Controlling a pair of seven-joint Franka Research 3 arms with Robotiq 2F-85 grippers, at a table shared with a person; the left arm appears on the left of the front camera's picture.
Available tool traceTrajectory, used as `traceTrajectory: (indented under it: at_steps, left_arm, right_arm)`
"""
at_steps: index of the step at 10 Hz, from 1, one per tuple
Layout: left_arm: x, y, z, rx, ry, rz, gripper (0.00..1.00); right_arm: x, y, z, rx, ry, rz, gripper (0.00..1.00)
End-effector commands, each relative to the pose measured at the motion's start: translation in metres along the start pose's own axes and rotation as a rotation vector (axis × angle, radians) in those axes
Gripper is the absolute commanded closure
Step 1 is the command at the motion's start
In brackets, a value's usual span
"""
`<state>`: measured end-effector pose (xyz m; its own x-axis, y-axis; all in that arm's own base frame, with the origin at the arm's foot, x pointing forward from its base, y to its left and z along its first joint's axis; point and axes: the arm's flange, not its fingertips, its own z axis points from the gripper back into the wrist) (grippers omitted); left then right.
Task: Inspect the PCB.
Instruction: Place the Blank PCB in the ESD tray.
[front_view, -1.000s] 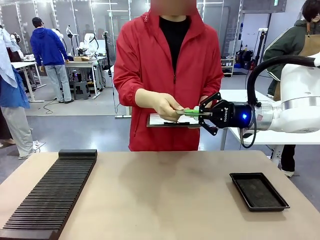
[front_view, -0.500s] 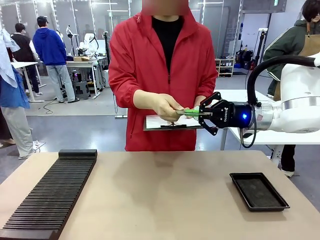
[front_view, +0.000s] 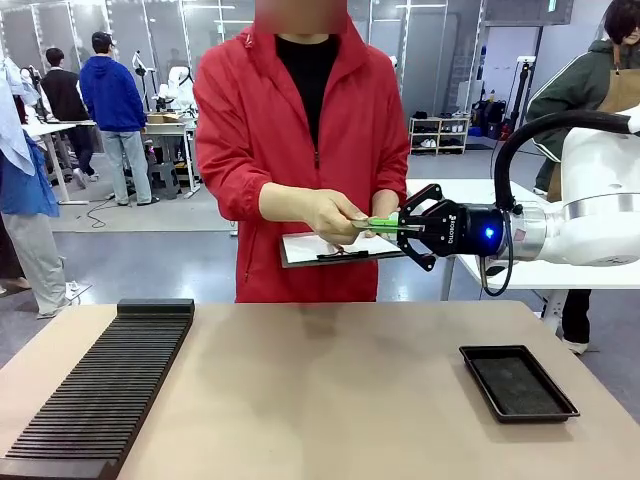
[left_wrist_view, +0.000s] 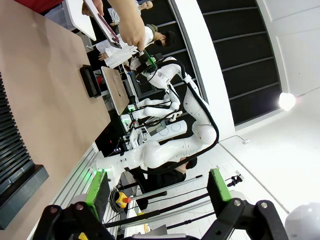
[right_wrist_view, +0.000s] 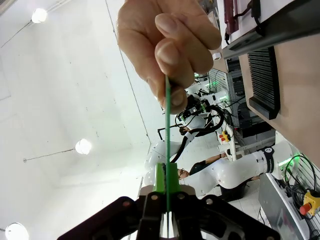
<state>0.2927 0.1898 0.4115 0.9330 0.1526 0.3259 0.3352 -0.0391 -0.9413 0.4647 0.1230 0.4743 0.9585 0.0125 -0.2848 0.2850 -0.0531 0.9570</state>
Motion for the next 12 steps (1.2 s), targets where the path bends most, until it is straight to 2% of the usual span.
traceTrajectory:
  at_steps: [1,10,11,12]
  left_arm:
    - [-0.001,-0.001,0.001,0.004,0.002,0.000,0.00]
    - [-0.001,-0.001,0.001,0.004,0.002,0.000,0.00]
    - [-0.001,-0.001,0.001,0.004,0.002,0.000,0.00]
    - [-0.001,-0.001,0.001,0.004,0.002,0.000,0.00]
  right_arm:
    - [0.000,0.001,-0.001,0.001,0.001,0.002,1.00]
    - [0.000,0.001,-0.001,0.001,0.001,0.002,1.00]
    - [0.000,0.000,0.000,0.000,0.000,0.000,0.97]
    - [-0.013,-0.001,0.003,-0.080,0.086,0.083,0.97]
